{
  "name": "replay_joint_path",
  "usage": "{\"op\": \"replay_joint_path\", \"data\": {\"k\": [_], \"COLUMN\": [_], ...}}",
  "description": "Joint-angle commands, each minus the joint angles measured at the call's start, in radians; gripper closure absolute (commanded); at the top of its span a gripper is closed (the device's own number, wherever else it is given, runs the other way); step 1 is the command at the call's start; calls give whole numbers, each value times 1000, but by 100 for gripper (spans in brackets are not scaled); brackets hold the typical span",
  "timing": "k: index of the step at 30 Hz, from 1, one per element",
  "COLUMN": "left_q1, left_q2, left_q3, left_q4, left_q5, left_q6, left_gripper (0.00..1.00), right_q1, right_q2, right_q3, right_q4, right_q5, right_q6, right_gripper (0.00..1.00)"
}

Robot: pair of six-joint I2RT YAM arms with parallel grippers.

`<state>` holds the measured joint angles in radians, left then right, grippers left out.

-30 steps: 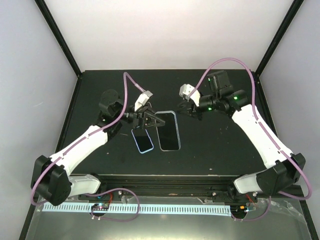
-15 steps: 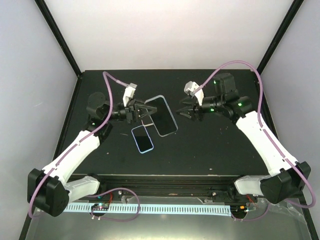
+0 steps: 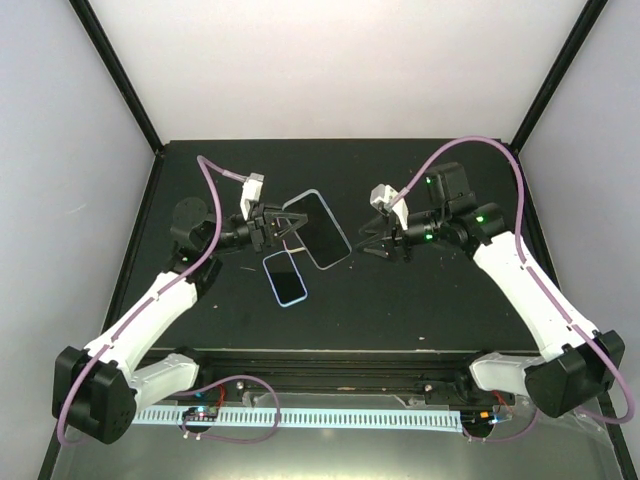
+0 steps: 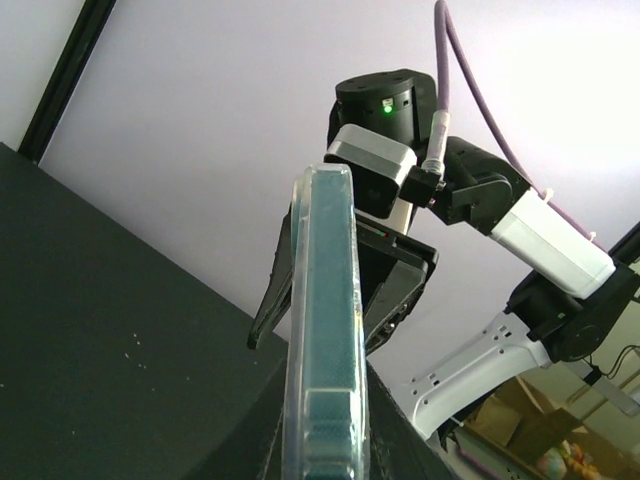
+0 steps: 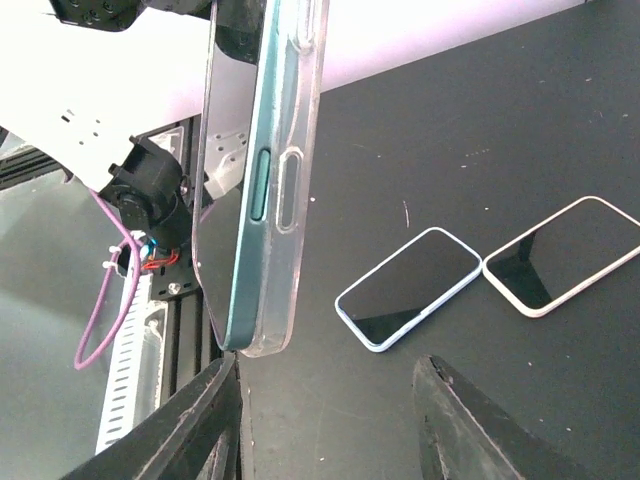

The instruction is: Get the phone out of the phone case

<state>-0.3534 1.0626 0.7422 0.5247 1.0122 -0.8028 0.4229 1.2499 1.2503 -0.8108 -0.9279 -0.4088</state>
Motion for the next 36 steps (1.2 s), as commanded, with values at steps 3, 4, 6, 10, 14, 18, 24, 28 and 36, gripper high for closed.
{"op": "replay_joint_path", "data": {"k": [3, 4, 6, 10, 14, 18, 24, 28, 36], "left_q1": [7, 7, 8, 8, 8, 9, 8, 8, 7], "left_q2": [6, 9, 15, 24, 31, 40, 47, 52, 70], "left_q3": [22, 24, 28, 25, 19, 19, 14, 16, 27], "left_q4": [125, 129, 138, 156, 166, 171, 183, 190, 277], "left_q5": [9, 13, 16, 20, 23, 24, 31, 46, 128], "left_q6": [-22, -24, -30, -40, -44, -45, -48, -54, -124], "left_gripper": [98, 98, 98, 98, 98, 98, 98, 98, 98], "right_q1": [-4, -4, -4, -2, 0, 8, 11, 12, 11], "right_q2": [15, 18, 27, 44, 52, 49, 53, 64, 96], "right_q3": [-15, -20, -28, -29, -28, -29, -21, -14, 5], "right_q4": [34, 39, 46, 50, 45, 15, -6, 12, 18], "right_q5": [-44, -41, -36, -41, -70, -122, -158, -156, -118], "right_q6": [29, 33, 32, 37, 33, -7, -30, -9, -7], "right_gripper": [53, 53, 54, 54, 53, 49, 49, 49, 54]}}
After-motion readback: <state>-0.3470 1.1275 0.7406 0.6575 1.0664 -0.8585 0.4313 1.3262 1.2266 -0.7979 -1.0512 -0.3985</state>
